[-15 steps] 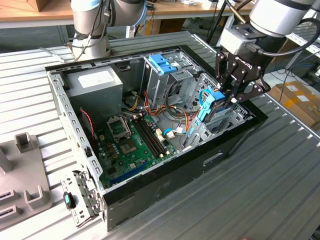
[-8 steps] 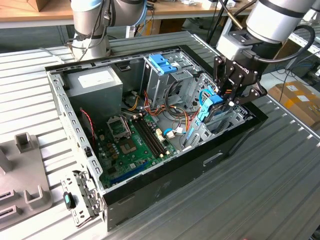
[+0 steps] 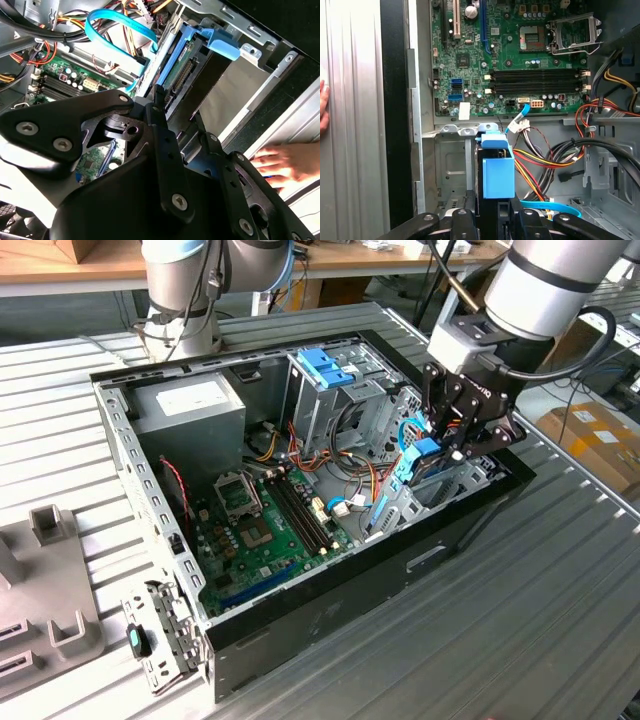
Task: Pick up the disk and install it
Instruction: 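Insert the disk into the insertion slot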
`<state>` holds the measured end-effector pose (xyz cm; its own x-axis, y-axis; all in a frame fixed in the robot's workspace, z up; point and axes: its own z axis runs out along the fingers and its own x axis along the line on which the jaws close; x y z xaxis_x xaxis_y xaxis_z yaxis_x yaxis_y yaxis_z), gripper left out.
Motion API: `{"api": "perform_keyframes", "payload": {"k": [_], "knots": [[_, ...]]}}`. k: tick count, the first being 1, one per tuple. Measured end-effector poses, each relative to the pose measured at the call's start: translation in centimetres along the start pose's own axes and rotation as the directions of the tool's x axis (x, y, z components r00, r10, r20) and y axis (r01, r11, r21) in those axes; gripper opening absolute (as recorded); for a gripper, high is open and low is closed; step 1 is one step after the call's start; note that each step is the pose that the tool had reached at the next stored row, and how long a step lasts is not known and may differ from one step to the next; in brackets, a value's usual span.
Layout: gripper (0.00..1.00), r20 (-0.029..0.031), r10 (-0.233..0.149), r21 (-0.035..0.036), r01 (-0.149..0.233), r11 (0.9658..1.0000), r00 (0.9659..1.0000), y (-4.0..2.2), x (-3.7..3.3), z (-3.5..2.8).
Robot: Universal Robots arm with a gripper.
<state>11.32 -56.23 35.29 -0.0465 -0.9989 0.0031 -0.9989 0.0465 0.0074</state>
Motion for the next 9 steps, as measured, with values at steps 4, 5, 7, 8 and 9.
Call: {"api": "perform_keyframes", "payload": {"k": [4, 5, 7, 8, 9], "knots": [[0.35, 0.0001, 0.0, 0.0, 0.0, 1.0, 1.0, 0.0, 0.0, 0.01], [0.35, 0.0, 0.0, 0.0, 0.0, 1.0, 1.0, 0.0, 0.0, 0.01], [0.35, 0.0001, 0.0, 0.0, 0.0, 1.0, 1.0, 0.0, 0.0, 0.02], [0.35, 0.0003, 0.0, 0.0001, 0.0, 1.0, 1.0, 0.0, 0.0, 0.03], [0.36, 0.0002, 0.0, 0.0, 0.0, 1.0, 1.0, 0.0, 0.0, 0.03]]}}
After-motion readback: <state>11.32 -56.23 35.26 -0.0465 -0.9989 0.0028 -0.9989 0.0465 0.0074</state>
